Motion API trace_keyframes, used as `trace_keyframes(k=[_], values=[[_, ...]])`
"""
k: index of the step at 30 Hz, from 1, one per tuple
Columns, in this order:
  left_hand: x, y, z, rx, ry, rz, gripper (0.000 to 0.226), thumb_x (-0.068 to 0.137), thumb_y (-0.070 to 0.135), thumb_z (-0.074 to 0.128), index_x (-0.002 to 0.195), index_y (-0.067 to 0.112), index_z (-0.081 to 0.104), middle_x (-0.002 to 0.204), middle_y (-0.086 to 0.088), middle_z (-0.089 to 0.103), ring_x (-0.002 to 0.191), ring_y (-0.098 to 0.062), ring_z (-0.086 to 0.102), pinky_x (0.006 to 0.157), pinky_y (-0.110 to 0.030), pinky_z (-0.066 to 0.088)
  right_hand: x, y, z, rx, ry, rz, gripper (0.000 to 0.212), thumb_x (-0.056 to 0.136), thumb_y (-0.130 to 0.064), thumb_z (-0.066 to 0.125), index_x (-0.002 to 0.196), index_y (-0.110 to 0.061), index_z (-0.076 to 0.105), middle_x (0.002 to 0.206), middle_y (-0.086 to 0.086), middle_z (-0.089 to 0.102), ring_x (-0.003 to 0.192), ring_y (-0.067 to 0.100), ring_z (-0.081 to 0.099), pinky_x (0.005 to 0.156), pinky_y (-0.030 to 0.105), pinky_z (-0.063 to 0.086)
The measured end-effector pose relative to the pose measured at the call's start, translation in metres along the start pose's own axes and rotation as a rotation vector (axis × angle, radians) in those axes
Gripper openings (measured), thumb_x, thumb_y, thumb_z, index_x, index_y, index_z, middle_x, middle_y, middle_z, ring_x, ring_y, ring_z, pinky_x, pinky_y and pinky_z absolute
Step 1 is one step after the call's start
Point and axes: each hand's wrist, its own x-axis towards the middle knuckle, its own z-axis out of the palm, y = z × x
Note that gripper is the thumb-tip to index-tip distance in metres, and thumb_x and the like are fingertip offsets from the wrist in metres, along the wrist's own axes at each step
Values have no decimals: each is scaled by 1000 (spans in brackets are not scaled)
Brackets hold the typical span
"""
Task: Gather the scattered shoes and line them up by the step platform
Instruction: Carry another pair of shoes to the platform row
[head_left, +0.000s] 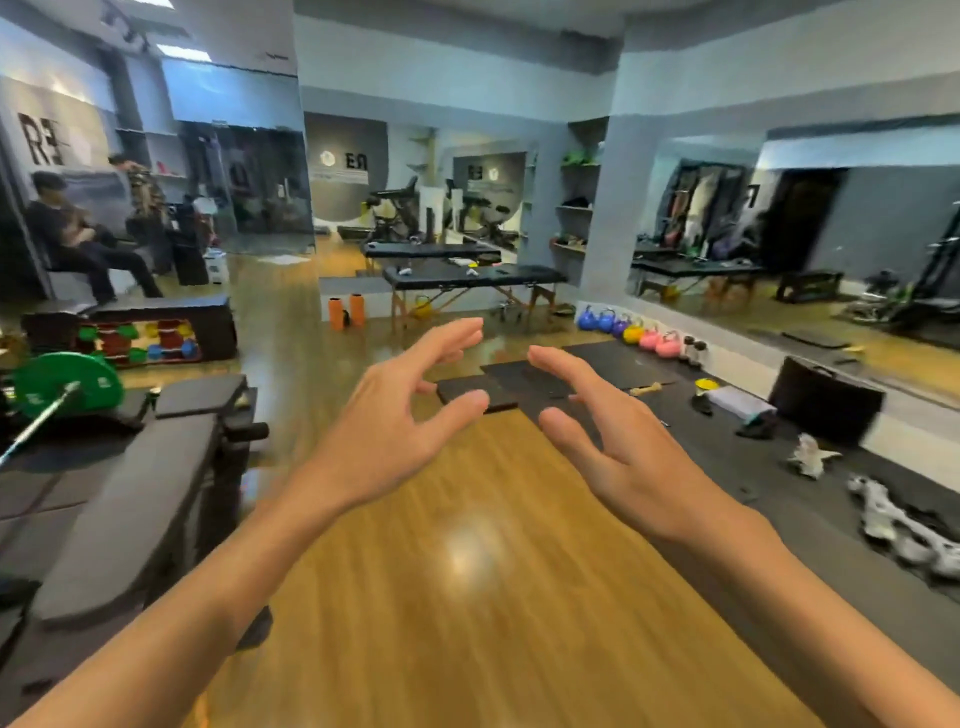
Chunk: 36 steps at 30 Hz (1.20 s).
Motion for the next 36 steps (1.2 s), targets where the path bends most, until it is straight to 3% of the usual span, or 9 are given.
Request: trace_keyframes(k=[6,10,14,18,21,26,31,36], values=[[105,-17,121,-148,-159,109,59,85,44,57,141,35,41,136,20,52,125,4,47,97,-40,49,-16,110,-65,-113,99,189,68,93,-68,28,151,-33,24,154,-20,31,141,-3,27,113,39,33],[170,-44,192,-220,-272,177,58,86,45,56,141,39,39,137,23,50,125,7,46,97,-38,49,-15,183,-93,-165,147,319,63,94,-68,29,150,-39,23,154,-22,30,142,-3,26,113,41,33],[238,-73,257,-288,-399,226,58,86,46,57,141,41,38,136,25,50,124,8,46,99,-36,48,-5,248,-116,-245,199,461,66,93,-67,30,150,-34,25,154,-18,32,140,0,30,112,41,34],[302,-94,320,-342,-532,253,56,90,39,62,141,38,39,136,23,51,125,7,46,101,-37,47,9,302,-138,-274,254,597,65,94,-62,33,151,-30,25,154,-15,34,136,0,34,110,32,37],[342,-108,366,-362,-599,275,57,90,35,62,141,41,37,136,22,51,124,7,46,102,-35,45,20,341,-155,-313,277,665,65,94,-60,35,151,-31,24,155,-14,33,139,2,30,111,26,28],[397,-123,453,-403,-655,286,57,90,37,62,141,40,37,135,24,51,123,9,45,101,-31,44,22,417,-188,-331,285,734,67,93,-60,38,151,-32,23,154,-15,34,136,-3,30,110,25,27],[439,-136,550,-374,-660,275,56,89,40,62,140,43,38,133,26,52,120,10,48,96,-26,45,3,517,-223,-276,292,748,74,87,-69,40,151,-38,18,152,-21,34,139,2,33,114,42,33],[473,-139,646,-310,-700,183,55,88,35,64,138,37,43,129,24,55,116,7,51,95,-32,50,-25,620,-251,-185,227,807,72,86,-69,45,149,-42,21,151,-24,33,138,-1,32,112,41,36]])
